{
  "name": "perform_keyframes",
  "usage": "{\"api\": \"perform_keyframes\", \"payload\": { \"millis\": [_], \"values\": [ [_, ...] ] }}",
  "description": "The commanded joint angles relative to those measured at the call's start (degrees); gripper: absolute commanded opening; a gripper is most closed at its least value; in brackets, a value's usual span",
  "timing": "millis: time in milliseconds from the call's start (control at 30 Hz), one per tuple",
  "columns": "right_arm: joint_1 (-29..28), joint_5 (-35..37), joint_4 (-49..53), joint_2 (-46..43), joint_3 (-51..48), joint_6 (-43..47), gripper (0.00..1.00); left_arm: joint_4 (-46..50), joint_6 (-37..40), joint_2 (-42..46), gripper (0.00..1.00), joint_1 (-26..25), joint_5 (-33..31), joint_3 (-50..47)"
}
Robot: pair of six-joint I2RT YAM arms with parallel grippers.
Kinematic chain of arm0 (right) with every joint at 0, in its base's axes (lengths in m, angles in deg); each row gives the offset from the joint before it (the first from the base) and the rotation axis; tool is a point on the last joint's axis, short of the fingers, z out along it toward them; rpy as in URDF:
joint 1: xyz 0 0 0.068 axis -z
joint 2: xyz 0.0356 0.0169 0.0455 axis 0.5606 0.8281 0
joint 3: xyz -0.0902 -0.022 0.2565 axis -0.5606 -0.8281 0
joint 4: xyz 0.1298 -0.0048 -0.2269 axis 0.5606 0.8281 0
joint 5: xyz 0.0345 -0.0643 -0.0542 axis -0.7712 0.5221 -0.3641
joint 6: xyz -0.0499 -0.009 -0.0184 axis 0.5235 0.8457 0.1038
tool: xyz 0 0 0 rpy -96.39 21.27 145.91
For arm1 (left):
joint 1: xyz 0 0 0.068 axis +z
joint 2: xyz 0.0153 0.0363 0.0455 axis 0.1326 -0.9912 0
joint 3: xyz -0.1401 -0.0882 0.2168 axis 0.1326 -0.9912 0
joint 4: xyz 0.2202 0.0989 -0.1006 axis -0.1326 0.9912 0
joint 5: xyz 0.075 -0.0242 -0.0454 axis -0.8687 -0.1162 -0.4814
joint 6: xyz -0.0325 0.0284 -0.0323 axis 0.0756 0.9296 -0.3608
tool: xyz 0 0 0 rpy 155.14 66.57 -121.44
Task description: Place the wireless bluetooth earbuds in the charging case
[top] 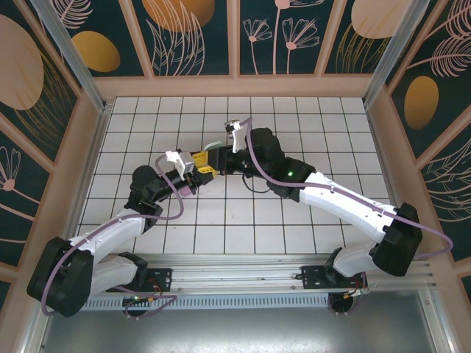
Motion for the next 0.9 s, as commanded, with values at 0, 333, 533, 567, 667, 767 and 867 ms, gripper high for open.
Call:
{"api": "perform_keyframes", "payload": {
  "millis": [0,333,533,567,667,767,867],
  "values": [
    [-1.0,0.7,0.0,-0.2,-0.5,-0.2,0.19,-2.5,-0.2,1.3,0.0,-0.3,0.1,-0.2],
    [-1.0,3.1,1.0,-1.8,-2.5,-0.3,0.23,-2.8,-0.5,1.9,0.0,-0.3,0.1,-0.2],
    [-1.0,3.3,1.4,-1.8,-2.4,-0.2,0.27,-3.0,-0.6,1.9,0.0,-0.3,0.1,0.0],
    [-1.0,3.5,1.4,-1.8,-2.4,-0.1,0.27,-2.9,-0.6,1.9,0.0,-0.3,0.1,0.0],
    [-1.0,3.9,1.8,-1.9,-2.5,0.1,0.28,-3.0,-0.6,1.9,0.0,-0.3,0.1,0.1],
    [-1.0,4.5,2.2,-1.9,-2.1,0.1,0.29,-2.8,-0.6,1.7,0.0,-0.3,0.1,0.1],
    [-0.9,4.9,2.7,-2.2,-1.5,0.3,0.31,-2.8,-0.4,1.6,0.0,-0.3,0.1,0.1]
  ]
}}
